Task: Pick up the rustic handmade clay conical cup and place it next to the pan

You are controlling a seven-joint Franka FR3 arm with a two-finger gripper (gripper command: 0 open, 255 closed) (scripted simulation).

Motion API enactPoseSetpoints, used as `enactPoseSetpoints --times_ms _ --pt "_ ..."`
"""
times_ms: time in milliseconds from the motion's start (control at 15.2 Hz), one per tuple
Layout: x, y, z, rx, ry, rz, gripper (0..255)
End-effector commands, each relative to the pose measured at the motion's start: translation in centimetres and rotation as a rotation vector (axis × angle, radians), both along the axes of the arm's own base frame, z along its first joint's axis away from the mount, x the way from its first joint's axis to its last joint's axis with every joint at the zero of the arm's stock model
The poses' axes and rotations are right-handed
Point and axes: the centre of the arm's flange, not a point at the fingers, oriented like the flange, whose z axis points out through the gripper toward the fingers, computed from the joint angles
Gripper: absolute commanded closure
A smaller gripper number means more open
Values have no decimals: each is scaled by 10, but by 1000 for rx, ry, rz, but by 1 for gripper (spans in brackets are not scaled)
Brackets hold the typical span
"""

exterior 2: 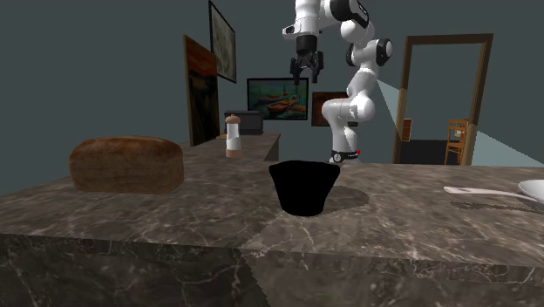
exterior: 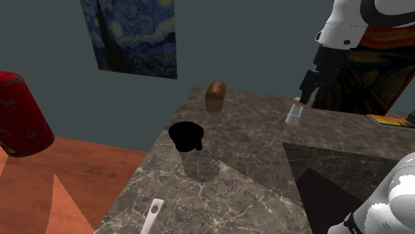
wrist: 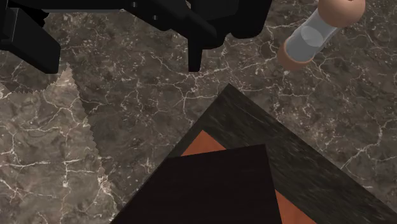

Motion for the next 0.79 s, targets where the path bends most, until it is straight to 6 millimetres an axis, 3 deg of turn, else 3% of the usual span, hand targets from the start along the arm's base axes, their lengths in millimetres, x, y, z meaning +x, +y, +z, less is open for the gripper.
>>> enactPoseSetpoints --times_ms 0,726 --pt "0 0 0 0 0 0 0" --pt "110 49 -69 73 -19 50 0"
